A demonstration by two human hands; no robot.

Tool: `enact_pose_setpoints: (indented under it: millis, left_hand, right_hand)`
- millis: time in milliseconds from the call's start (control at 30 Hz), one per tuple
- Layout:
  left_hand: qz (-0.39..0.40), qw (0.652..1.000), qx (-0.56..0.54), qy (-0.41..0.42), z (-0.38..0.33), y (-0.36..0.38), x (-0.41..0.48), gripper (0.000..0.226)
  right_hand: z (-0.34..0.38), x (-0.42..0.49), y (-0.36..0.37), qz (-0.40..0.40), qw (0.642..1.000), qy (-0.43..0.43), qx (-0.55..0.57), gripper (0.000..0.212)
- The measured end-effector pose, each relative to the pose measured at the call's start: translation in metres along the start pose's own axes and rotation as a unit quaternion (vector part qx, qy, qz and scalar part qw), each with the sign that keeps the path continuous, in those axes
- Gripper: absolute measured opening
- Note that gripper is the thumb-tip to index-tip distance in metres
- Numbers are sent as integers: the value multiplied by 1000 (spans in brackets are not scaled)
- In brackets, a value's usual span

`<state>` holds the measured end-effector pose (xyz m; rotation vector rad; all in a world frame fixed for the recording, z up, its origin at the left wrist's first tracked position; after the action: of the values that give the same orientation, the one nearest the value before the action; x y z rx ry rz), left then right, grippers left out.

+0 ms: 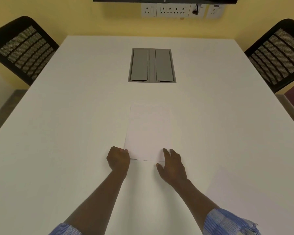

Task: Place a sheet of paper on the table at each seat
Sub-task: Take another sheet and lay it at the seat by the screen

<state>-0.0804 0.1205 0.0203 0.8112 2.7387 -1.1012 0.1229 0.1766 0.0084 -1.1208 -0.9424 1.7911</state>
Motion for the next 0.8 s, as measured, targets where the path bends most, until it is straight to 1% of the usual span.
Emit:
enact_pose_setpoints:
  millis: [100, 167, 233, 300, 400, 433, 500, 533, 600, 633, 733, 800]
  left_hand:
    - [10, 1000, -18, -6, 5, -4, -1, 16]
    - [8, 999, -29, -15, 5, -4, -3, 30]
    - [22, 999, 17, -21, 6, -3, -4, 48]
    - [47, 996, 68, -17, 6, 0, -3, 55]
    - [69, 996, 53, -19, 3, 4, 0, 52]
    - [72, 996, 45, -23, 1, 5, 1, 48]
    - [77, 996, 26, -31, -1, 4, 3, 24]
    - [77, 996, 16, -39, -2, 2, 3, 24]
    - [75, 996, 18, -48, 0, 0, 6, 38]
    - [73, 996, 19, -51, 0, -1, 8, 40]
    - [81, 996, 27, -35, -4, -5, 10, 36]
    - [69, 996, 49, -16, -3, -6, 10, 44]
  right_hand:
    - [2, -2, -1, 1, 1000, -2, 0, 72]
    - [3, -3, -1, 5, 1000, -1, -3, 72]
    - [3, -3, -1, 6, 1000, 1, -9, 72]
    - [3, -3, 0, 3, 1000, 2, -13, 72]
    - [4, -3, 1, 4, 1000, 7, -19, 73]
    - [4, -2, 1, 5, 1000, 9, -20, 73]
    - [4, -2, 2, 4, 1000, 9, -20, 73]
    - [4, -2, 2, 3, 1000, 10, -20, 73]
    - [4, -2, 3, 1, 1000, 11, -27, 74]
    - [3, -2, 4, 0, 999, 11, -31, 74]
    - [4, -1, 5, -3, 999, 10, -34, 74]
    - [5, -1, 5, -2, 999, 2, -38, 73]
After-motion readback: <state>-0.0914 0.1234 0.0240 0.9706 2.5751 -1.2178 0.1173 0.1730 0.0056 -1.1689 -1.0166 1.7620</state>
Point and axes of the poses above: each hand's wrist, its own x-axis towards the middle knuckle, its own y-axis out of the palm, z = x × y, the point moved 1 cm from there along x, towards the middle knuckle, and after that the axes turned 11 degrees about y, right-handed, at the moved point
